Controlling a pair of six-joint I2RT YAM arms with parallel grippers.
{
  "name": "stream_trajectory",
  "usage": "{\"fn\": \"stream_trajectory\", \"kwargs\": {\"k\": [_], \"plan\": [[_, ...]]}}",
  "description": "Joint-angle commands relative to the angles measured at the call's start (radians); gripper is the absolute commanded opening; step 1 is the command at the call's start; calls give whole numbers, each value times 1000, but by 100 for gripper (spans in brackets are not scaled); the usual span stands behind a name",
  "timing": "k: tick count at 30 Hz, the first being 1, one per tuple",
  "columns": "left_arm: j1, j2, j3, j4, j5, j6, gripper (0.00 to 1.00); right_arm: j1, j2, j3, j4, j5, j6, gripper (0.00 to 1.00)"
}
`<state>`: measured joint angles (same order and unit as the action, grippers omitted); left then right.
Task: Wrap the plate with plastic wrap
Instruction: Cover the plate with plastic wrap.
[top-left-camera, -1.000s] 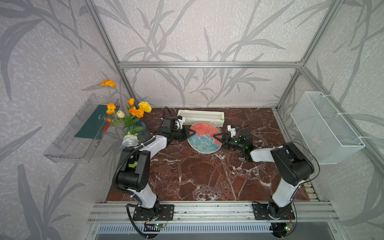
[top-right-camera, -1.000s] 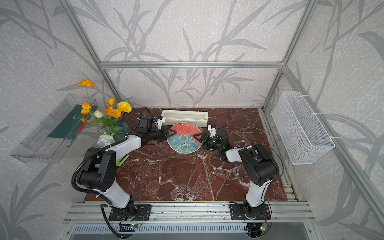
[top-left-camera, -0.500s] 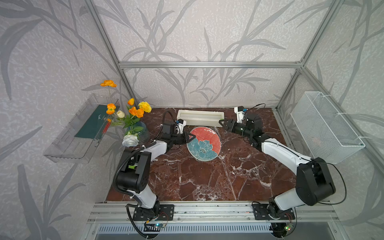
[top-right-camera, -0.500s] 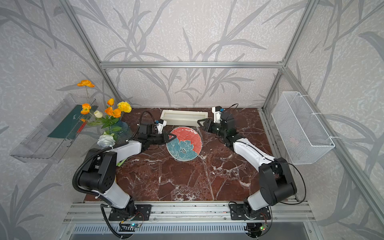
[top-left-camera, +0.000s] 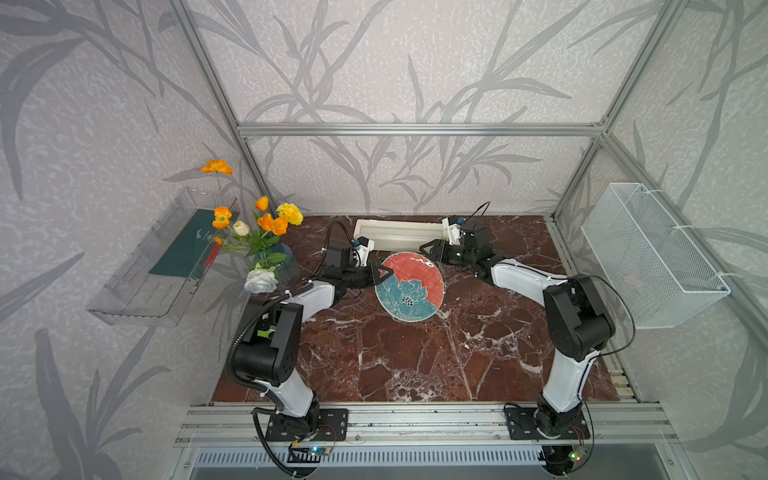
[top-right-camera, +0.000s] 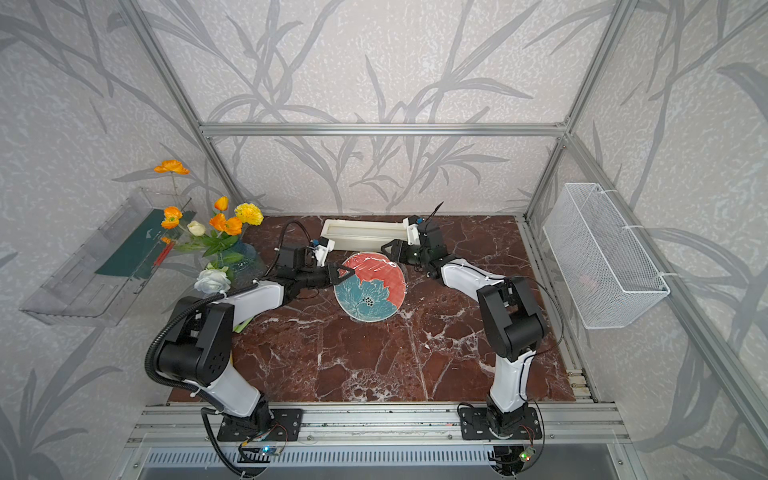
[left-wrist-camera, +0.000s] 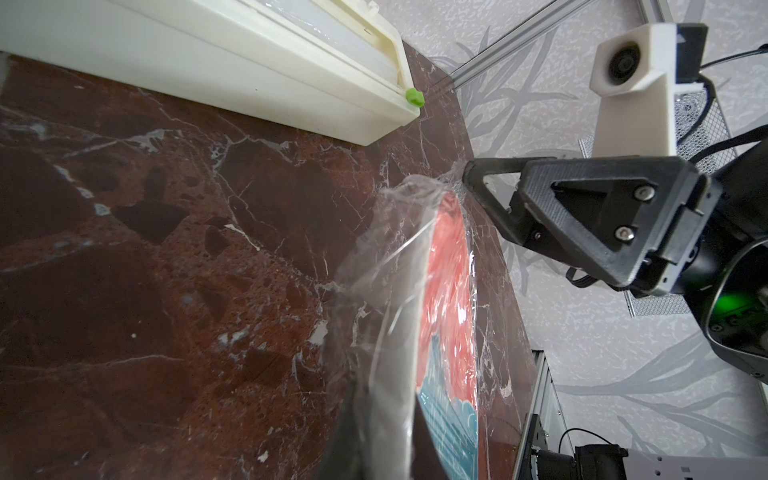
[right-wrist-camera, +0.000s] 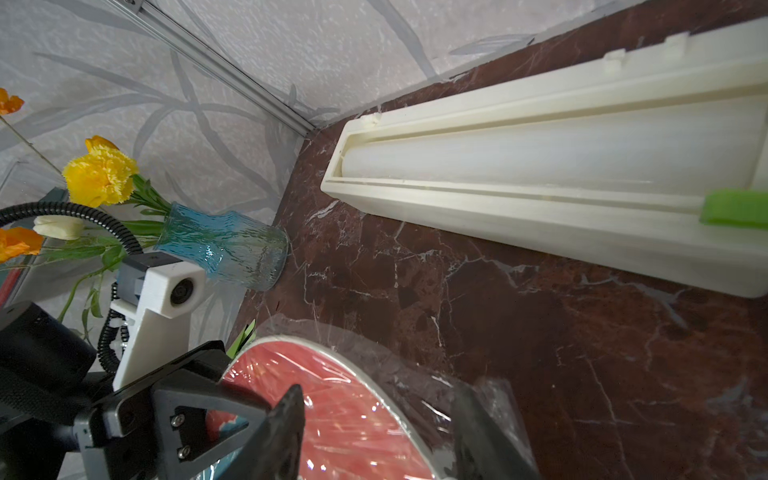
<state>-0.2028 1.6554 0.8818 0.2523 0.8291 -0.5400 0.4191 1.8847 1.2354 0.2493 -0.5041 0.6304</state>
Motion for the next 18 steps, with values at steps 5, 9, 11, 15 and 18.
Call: {"fn": "stream_trajectory", "kwargs": {"k": [5, 9, 11, 15, 18], "plan": [[-4, -73, 34, 138, 82, -50, 0, 7, 25, -73, 131, -68, 77, 54], [-4, -72, 32, 157, 72, -62, 0, 10, 18, -167, 247, -94, 155, 53], [-4, -67, 27, 178, 61, -78, 0, 16, 10, -204, 276, -99, 171, 52], [-4, -57, 5, 258, 52, -124, 0, 20, -3, -248, 289, -94, 165, 52], [-4, -60, -9, 281, 20, -133, 0, 20, -17, -277, 312, -99, 185, 51]]}}
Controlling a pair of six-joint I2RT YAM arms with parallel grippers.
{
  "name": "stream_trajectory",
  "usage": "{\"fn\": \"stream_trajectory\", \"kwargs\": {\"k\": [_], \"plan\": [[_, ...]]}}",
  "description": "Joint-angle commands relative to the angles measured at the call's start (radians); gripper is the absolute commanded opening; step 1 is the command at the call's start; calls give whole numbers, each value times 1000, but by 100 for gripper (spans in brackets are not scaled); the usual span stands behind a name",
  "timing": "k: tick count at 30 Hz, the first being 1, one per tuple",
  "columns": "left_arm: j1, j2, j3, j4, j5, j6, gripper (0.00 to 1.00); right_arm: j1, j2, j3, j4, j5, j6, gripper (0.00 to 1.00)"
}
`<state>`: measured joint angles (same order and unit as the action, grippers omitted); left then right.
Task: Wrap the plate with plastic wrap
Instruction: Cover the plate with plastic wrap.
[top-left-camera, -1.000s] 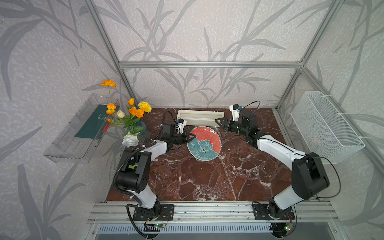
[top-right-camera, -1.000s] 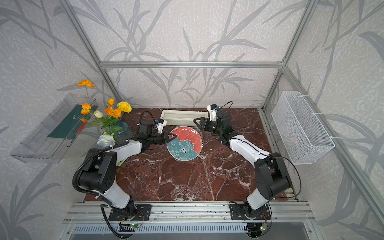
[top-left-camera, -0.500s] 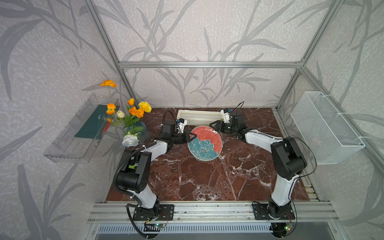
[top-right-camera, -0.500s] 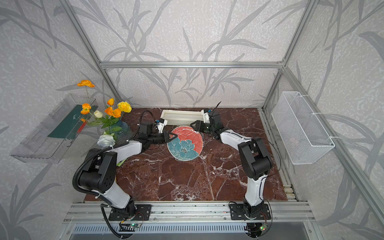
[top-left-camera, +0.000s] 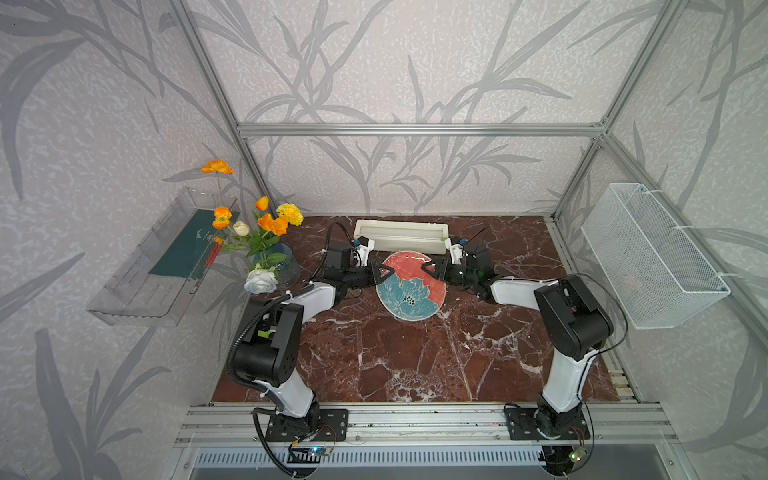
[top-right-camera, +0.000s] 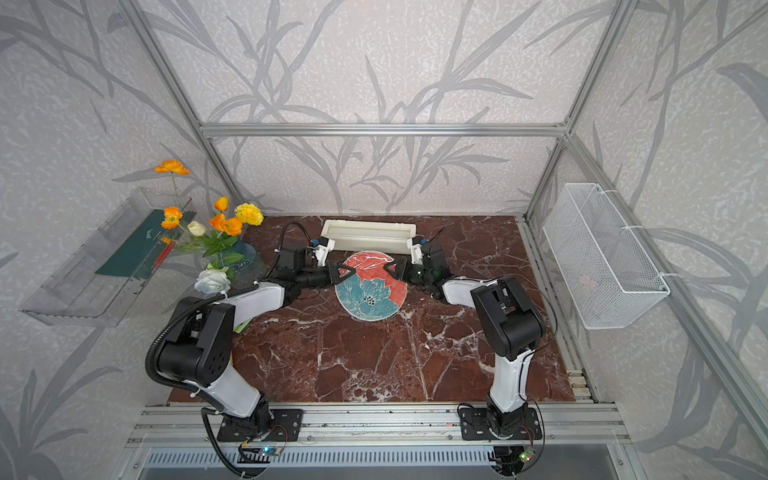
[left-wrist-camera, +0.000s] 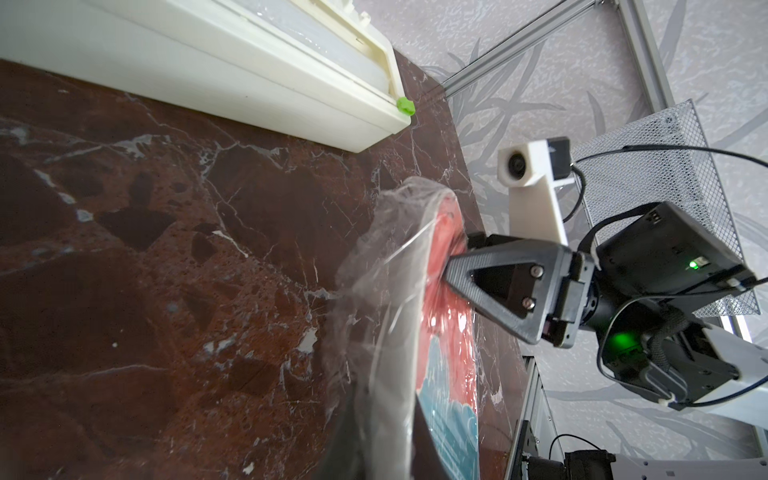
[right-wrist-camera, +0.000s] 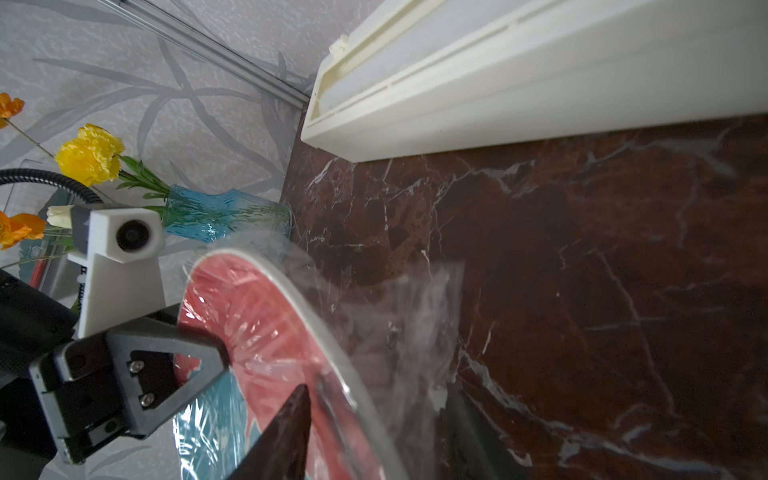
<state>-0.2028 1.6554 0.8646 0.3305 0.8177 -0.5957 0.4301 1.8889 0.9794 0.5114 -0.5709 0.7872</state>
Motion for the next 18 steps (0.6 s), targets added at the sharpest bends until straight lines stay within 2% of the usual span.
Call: {"fn": "stream_trajectory", "kwargs": {"k": [1, 6, 11, 18], "plan": [[-4, -59, 2, 213, 17, -83, 0, 10, -29, -37, 74, -32, 46, 51], [-4, -47, -29, 310, -33, -142, 0, 23, -41, -99, 235, -31, 168, 48], [-4, -58, -28, 281, -40, -133, 0, 6, -30, -126, 371, -58, 259, 48], [-3, -92, -29, 216, -55, -95, 0, -79, -91, -191, 378, -81, 264, 60]]}}
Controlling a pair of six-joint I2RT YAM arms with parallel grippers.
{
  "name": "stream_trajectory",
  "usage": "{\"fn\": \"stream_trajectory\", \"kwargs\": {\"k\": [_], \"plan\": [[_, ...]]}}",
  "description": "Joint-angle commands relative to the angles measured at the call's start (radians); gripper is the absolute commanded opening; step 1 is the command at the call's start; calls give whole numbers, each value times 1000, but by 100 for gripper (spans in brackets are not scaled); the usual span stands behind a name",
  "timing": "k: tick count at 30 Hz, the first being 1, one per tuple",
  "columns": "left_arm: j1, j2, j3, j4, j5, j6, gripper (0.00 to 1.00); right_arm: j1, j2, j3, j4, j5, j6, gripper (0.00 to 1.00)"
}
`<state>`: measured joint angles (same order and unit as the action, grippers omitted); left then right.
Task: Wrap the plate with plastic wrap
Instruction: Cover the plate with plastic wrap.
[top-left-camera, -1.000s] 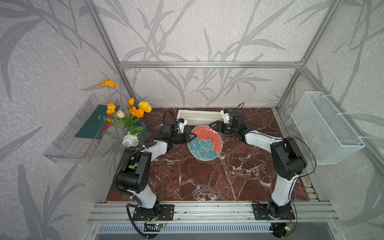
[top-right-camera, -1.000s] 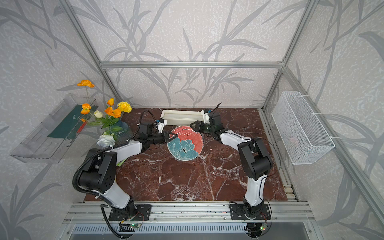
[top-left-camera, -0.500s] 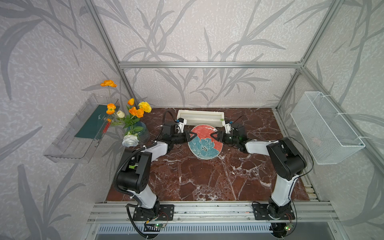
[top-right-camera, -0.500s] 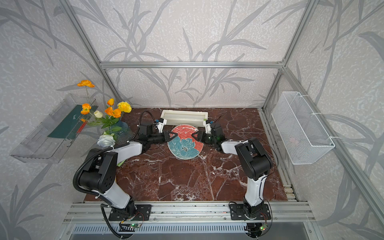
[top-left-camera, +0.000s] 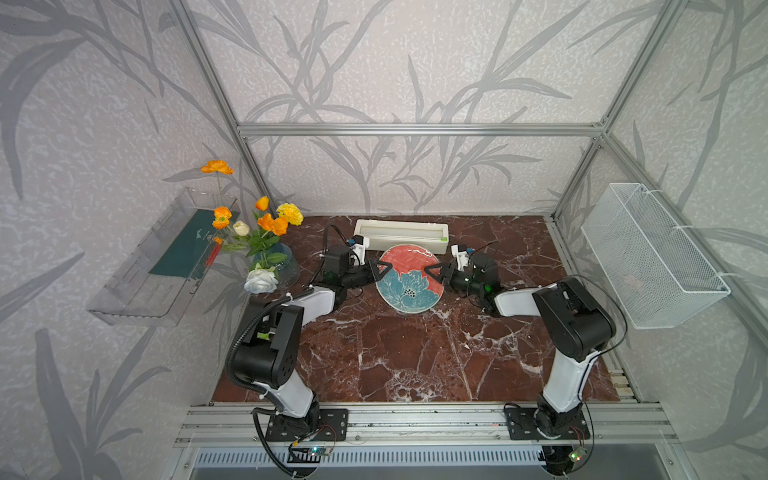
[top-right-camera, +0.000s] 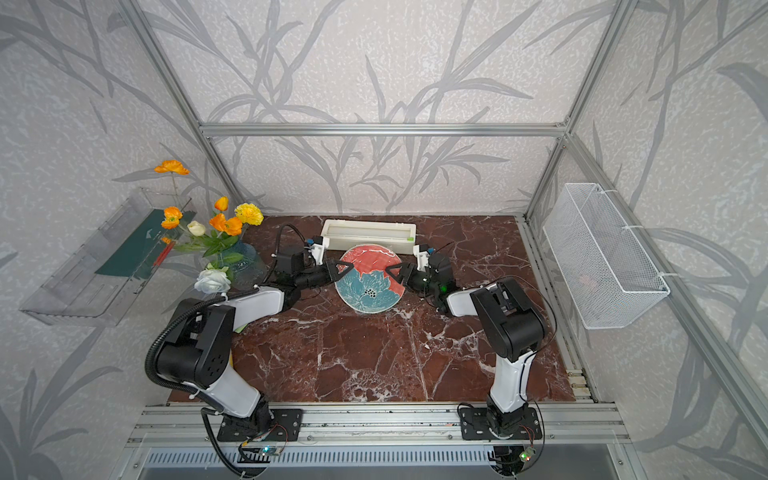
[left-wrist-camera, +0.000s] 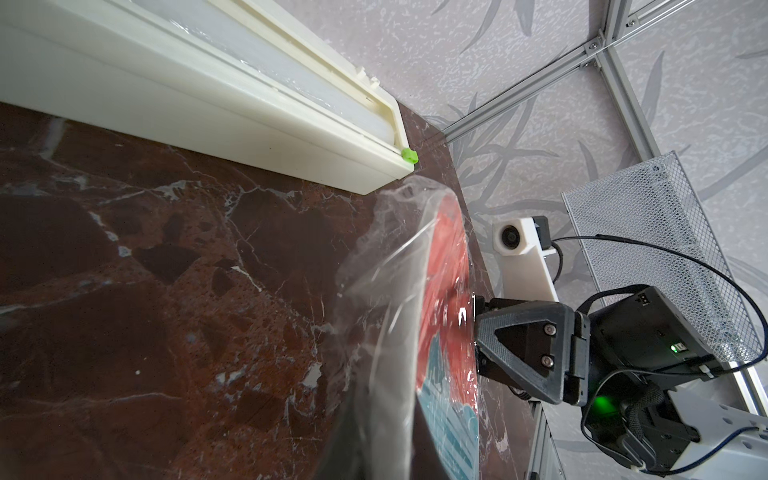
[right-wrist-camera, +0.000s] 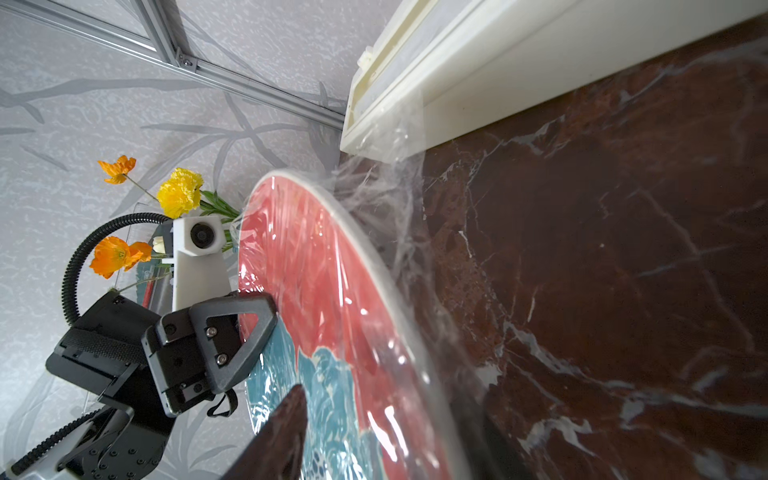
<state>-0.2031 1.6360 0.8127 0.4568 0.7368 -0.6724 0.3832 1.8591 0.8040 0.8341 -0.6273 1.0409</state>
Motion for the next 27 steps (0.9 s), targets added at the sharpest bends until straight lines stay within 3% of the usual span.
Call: {"fn": "stream_trajectory", "kwargs": {"k": [1, 8, 21, 27], "plan": [[-2, -69, 26, 88, 32, -19, 0, -44, -74, -17, 30, -27, -6, 62], [-2, -53, 35, 89, 51, -42, 0, -45, -119, 45, -195, -6, -127, 63], [-2, -64, 43, 79, 51, -52, 0, 17, -58, 103, -236, 17, -156, 63], [-2, -69, 46, 60, 58, -44, 0, 17, -108, 116, -390, 97, -271, 62]]}}
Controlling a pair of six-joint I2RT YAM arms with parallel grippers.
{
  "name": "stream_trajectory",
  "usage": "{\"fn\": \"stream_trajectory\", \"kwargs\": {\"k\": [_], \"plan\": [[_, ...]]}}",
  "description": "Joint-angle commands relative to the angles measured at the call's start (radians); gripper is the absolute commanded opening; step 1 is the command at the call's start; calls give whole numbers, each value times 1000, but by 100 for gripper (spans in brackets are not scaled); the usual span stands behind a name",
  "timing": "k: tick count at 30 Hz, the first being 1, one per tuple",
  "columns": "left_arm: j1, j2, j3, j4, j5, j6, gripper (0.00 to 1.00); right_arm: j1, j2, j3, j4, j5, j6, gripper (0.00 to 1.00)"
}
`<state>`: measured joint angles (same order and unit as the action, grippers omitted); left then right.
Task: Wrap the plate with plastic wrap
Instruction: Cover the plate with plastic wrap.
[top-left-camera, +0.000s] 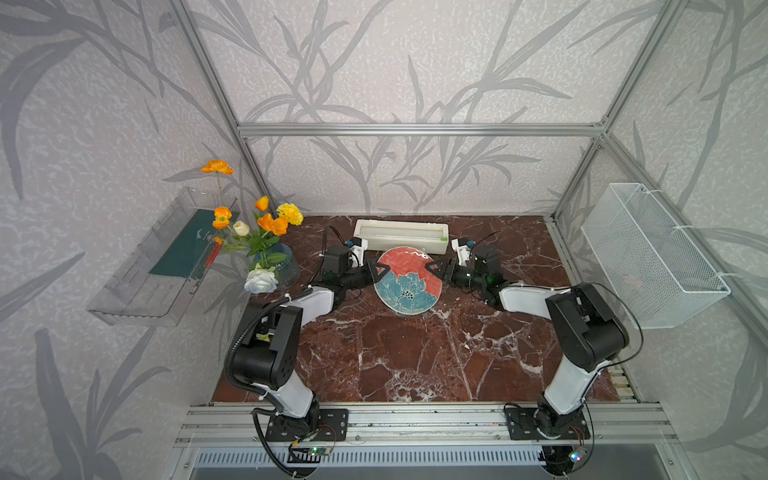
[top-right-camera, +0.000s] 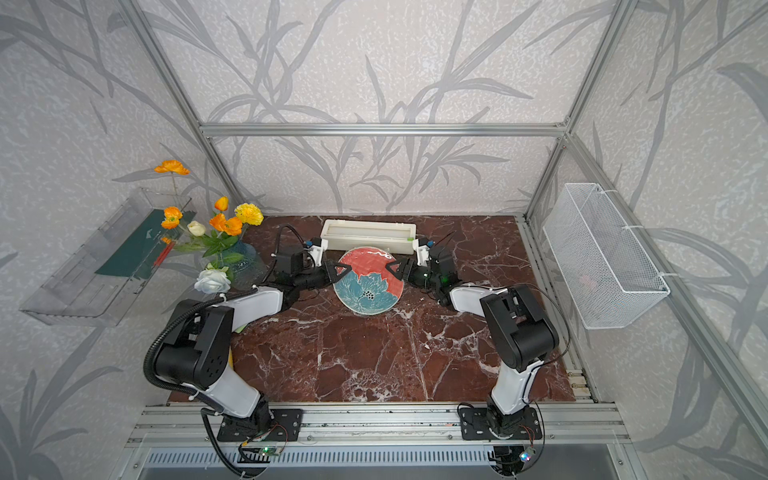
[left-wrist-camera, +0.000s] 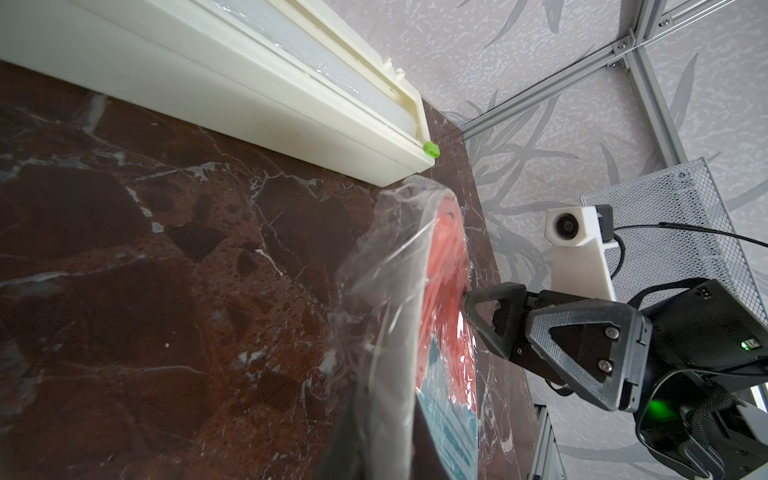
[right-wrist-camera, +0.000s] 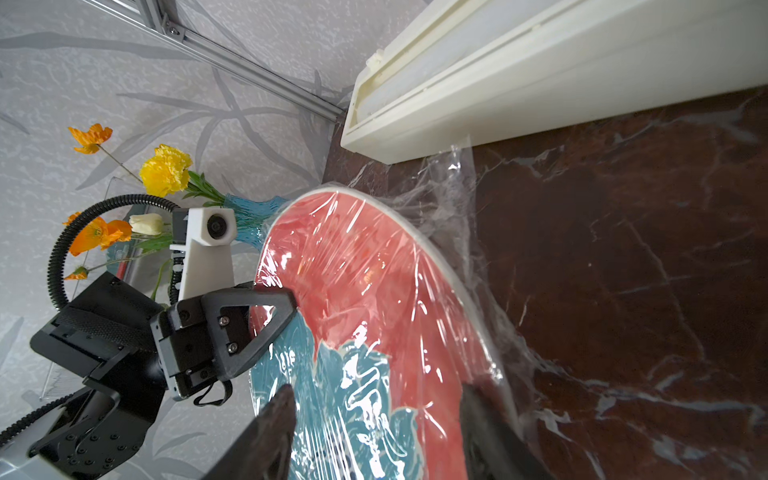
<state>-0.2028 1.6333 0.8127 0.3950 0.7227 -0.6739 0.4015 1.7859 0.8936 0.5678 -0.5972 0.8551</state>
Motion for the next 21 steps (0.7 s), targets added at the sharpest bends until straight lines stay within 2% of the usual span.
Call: {"fn": "stream_trajectory", "kwargs": {"k": [1, 4, 8, 17, 21], "plan": [[-3, -67, 46, 122, 72, -41, 0, 0, -46, 34, -171, 93, -115, 63], [-3, -69, 49, 123, 72, -42, 0, 7, -74, 56, -302, 182, -193, 63], [-3, -70, 52, 123, 72, -44, 0, 8, -73, 41, -315, 187, -204, 63], [-3, -70, 51, 164, 79, -82, 0, 12, 2, -3, -88, 45, -47, 61], [-3, -60, 42, 188, 75, -106, 0, 28, 36, -9, 71, -7, 62, 56]]}}
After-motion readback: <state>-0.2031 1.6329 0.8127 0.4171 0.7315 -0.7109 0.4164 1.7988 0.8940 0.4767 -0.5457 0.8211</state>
